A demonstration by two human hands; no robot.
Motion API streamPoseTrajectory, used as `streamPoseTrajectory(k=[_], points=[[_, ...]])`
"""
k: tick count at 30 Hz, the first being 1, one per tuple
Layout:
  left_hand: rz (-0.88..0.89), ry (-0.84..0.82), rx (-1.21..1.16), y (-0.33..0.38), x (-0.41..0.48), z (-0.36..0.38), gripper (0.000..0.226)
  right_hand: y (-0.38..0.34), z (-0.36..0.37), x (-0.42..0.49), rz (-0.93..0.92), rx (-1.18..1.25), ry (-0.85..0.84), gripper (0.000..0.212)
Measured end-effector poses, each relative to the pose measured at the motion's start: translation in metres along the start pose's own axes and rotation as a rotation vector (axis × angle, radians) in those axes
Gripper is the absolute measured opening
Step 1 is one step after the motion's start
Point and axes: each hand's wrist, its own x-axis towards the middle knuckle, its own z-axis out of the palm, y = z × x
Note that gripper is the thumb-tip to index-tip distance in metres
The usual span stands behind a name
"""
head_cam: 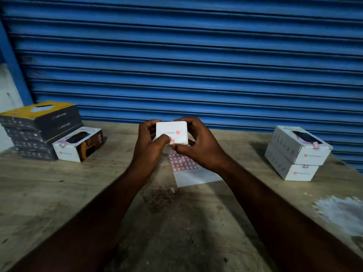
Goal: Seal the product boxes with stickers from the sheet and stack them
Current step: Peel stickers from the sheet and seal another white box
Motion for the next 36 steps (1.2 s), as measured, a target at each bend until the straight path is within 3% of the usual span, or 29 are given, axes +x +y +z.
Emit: streamPoseTrajectory(k=[10, 17, 19, 23, 30, 33, 36], points=[[0.002, -0.02, -0.01, 0.0, -0.006, 0.007, 0.038, 0.006, 0.005, -0.011, 0.093, 0.221, 0.053, 0.049], [0.062, -0.082, 0.054, -0.004, -0.01, 0.011, 0.034, 0.002, 0.002, -0.013, 0.119, 0.294, 0.278, 0.026], [0.06, -0.074, 0.059, -0.005, -0.009, 0.01, 0.033, 0.003, -0.003, -0.016, 0.142, 0.277, 0.188, 0.032], [0.037, -0.066, 0.102, -0.006, -0.006, 0.005, 0.037, 0.011, -0.008, -0.022, 0.129, 0.126, 0.045, 0.071], [0.066, -0.108, 0.229, -0.003, -0.009, 0.005, 0.064, -0.002, -0.018, -0.033, 0.025, -0.329, 0.026, 0.078], [0.106, -0.172, 0.292, 0.001, -0.012, 0.005, 0.067, -0.004, -0.021, -0.034, -0.016, -0.42, -0.034, 0.085], [0.171, -0.215, 0.383, 0.005, -0.012, 0.002, 0.087, -0.006, -0.024, -0.034, 0.009, -0.423, -0.038, 0.091]])
